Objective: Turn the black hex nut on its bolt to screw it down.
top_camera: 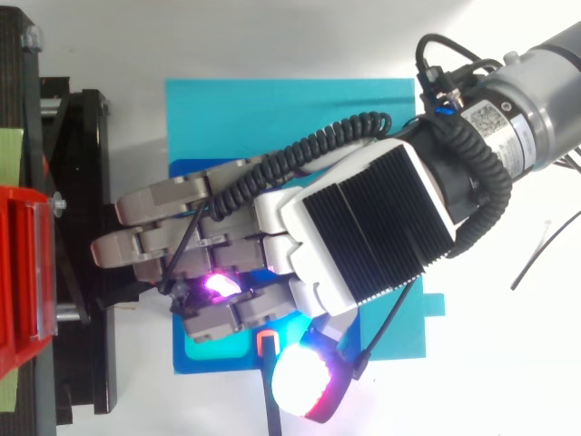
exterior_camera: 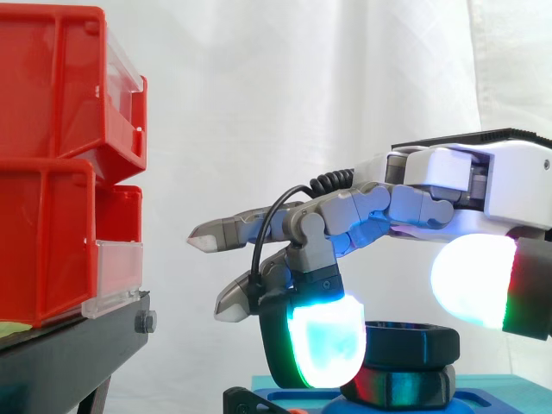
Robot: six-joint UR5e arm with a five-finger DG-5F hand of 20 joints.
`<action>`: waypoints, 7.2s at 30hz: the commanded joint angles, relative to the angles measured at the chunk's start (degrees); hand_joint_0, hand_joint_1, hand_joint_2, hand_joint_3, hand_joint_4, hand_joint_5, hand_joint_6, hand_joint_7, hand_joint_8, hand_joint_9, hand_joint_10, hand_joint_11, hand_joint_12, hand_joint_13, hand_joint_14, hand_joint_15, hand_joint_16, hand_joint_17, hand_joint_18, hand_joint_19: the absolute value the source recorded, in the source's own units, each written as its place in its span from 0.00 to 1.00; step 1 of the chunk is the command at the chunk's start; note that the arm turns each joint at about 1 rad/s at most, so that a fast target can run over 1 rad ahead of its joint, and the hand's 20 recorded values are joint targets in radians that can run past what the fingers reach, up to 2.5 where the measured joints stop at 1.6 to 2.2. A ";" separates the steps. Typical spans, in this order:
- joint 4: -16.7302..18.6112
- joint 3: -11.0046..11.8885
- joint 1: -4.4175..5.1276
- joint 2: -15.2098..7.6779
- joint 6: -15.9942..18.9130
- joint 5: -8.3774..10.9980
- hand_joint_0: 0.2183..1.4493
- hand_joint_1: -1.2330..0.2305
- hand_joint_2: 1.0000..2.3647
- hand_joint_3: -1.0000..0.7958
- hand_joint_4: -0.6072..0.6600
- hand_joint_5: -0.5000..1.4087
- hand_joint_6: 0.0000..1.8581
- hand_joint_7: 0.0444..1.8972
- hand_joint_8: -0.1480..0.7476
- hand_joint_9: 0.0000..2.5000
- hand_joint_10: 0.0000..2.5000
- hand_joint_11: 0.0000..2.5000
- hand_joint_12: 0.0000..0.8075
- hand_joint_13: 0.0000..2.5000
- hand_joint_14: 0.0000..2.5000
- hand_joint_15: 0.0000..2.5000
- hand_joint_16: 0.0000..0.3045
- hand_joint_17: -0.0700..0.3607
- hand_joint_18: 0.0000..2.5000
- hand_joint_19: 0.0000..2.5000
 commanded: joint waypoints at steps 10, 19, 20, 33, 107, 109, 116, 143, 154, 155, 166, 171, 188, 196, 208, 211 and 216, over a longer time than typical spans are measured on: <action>0.46 0.00 -1.63 0.00 0.00 -2.38 0.24 0.73 0.00 0.28 0.65 0.22 0.28 0.77 0.50 0.25 0.00 0.07 0.42 0.12 0.00 0.01 0.15 0.39 0.05 0.09; 0.99 -0.09 -2.33 0.00 0.00 -3.08 0.24 0.73 0.00 0.28 0.66 0.22 0.28 0.77 0.51 0.25 0.00 0.07 0.42 0.12 0.00 0.01 0.15 0.39 0.05 0.08; 1.07 0.00 -2.33 0.00 0.00 -3.17 0.24 0.73 0.00 0.28 0.65 0.22 0.28 0.77 0.51 0.25 0.00 0.07 0.42 0.12 0.00 0.00 0.15 0.39 0.05 0.08; 2.57 0.00 -3.83 0.00 0.09 -5.01 0.24 0.73 0.00 0.28 0.65 0.22 0.28 0.77 0.50 0.25 0.00 0.07 0.42 0.12 0.00 0.00 0.14 0.39 0.05 0.08; -2.53 1.76 2.59 0.00 1.93 1.58 0.24 0.72 0.00 0.28 0.66 0.22 0.30 0.74 0.50 0.25 0.00 0.08 0.42 0.13 0.00 0.01 0.14 0.39 0.06 0.09; -2.71 1.76 2.41 0.00 1.49 1.58 0.24 0.72 0.00 0.28 0.66 0.22 0.30 0.74 0.50 0.25 0.00 0.08 0.42 0.13 0.00 0.01 0.14 0.39 0.06 0.09; -2.71 1.67 1.89 0.00 0.44 0.96 0.24 0.72 0.00 0.28 0.67 0.22 0.30 0.74 0.51 0.26 0.00 0.08 0.41 0.13 0.00 0.01 0.14 0.39 0.06 0.09; -2.09 0.79 0.22 0.00 -0.44 -0.88 0.24 0.72 0.00 0.28 0.66 0.22 0.30 0.74 0.51 0.25 0.00 0.08 0.41 0.13 0.00 0.01 0.14 0.39 0.06 0.09; -1.56 0.79 -0.40 0.00 -0.97 -1.67 0.24 0.73 0.00 0.28 0.66 0.22 0.30 0.74 0.51 0.26 0.00 0.08 0.41 0.13 0.00 0.01 0.14 0.39 0.06 0.09; -1.56 0.70 -0.49 0.00 -1.14 -1.67 0.24 0.73 0.00 0.28 0.66 0.22 0.30 0.75 0.51 0.26 0.00 0.08 0.41 0.13 0.00 0.01 0.14 0.39 0.06 0.09; -1.04 0.79 -1.45 0.00 -1.32 -2.29 0.24 0.73 0.00 0.28 0.66 0.22 0.30 0.74 0.51 0.26 0.00 0.08 0.41 0.13 0.00 0.01 0.14 0.38 0.06 0.09; -0.95 0.79 -1.54 0.00 -1.32 -2.29 0.24 0.73 0.00 0.28 0.66 0.22 0.30 0.75 0.51 0.26 0.00 0.08 0.41 0.13 0.00 0.01 0.14 0.38 0.05 0.09; -0.86 0.70 -2.51 0.00 -1.32 -3.52 0.24 0.73 0.00 0.28 0.66 0.22 0.30 0.75 0.51 0.26 0.00 0.08 0.41 0.13 0.00 0.01 0.14 0.38 0.05 0.09; 0.11 0.79 -3.39 0.00 -1.23 -4.49 0.24 0.73 0.00 0.28 0.66 0.22 0.30 0.75 0.51 0.26 0.00 0.08 0.41 0.13 0.00 0.01 0.14 0.38 0.05 0.09; 1.34 0.70 -4.35 0.00 -1.14 -5.54 0.24 0.73 0.00 0.28 0.67 0.22 0.30 0.75 0.51 0.26 0.00 0.08 0.40 0.13 0.00 0.02 0.14 0.38 0.05 0.09; 1.51 0.70 -4.71 0.00 -1.14 -6.07 0.24 0.73 0.00 0.28 0.66 0.22 0.29 0.75 0.51 0.26 0.00 0.08 0.40 0.13 0.00 0.02 0.14 0.38 0.05 0.09; 1.60 0.79 -4.97 0.00 -1.14 -6.77 0.24 0.73 0.00 0.28 0.66 0.22 0.29 0.75 0.51 0.26 0.00 0.08 0.40 0.14 0.00 0.02 0.14 0.38 0.05 0.09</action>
